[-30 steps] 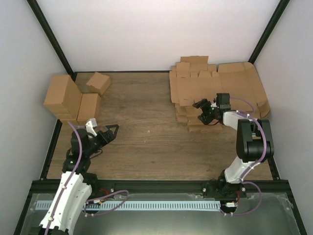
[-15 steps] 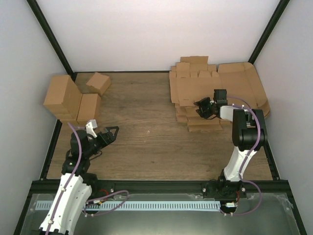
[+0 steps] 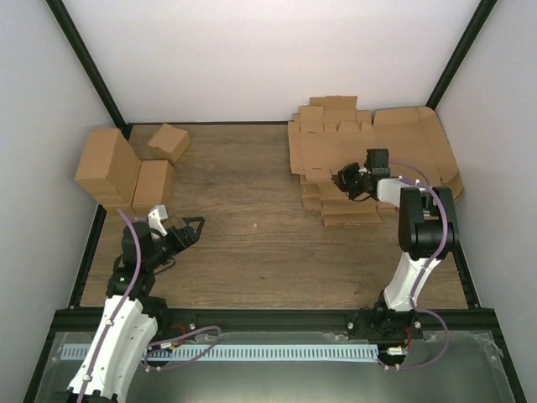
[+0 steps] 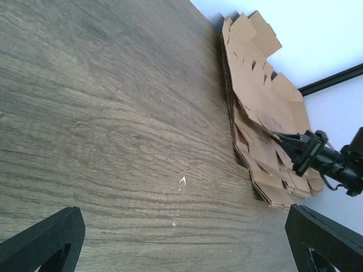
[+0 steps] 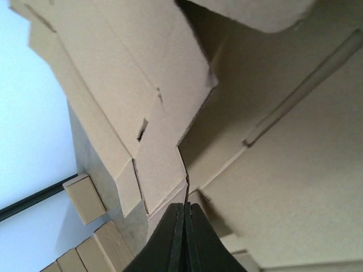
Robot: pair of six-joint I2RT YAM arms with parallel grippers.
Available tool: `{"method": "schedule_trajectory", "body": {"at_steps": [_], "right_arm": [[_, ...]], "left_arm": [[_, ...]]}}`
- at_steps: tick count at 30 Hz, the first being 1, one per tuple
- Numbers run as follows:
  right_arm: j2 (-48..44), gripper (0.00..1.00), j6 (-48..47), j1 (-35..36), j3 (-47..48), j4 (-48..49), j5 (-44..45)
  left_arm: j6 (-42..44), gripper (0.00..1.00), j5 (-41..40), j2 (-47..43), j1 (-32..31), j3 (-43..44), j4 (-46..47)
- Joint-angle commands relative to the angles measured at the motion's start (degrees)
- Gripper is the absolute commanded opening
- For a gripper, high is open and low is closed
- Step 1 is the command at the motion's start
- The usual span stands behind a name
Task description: Fold the paper box
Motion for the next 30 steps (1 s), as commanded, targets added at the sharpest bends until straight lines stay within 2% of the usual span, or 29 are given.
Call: {"method": "schedule_trajectory", "body": {"at_steps": [1,7,10,15,24,30], "right_arm": [[-7.1,0.01,-3.5,0.2,2.2,-1.8,0.0],[-16.3,0.01,-9.1,2.7,1.1,-6.0,-3.1],[-21.2,0.01,-10.2,4.9,-1.5,-8.2,-4.8],[-30.9,0.01,-10.4,7.8,-11.0,-9.8,-5.9],[-49.4,0.05,-7.8,15.6,-33.2,-8.7,-3.8],[-57.8,0.11,-6.5,18.9,-42.0,-11.8,-2.8]], "left_arm": [[0.9,1.00,0.8,0.4,0.0,1.4,0.4],[0.0,1.00,4.9,3.0,0.0,1.1,4.8],[-4.4,1.00,12.4,7.8,-0.1,-0.4,12.6],[-7.3,1.00,16.6,18.0,-0.7,1.3,17.9],[-12.6,1.00,14.1,29.2,-9.4,4.5,23.0],[-14.9,1.00,6.7,32.8,-16.5,5.0,24.8]]}}
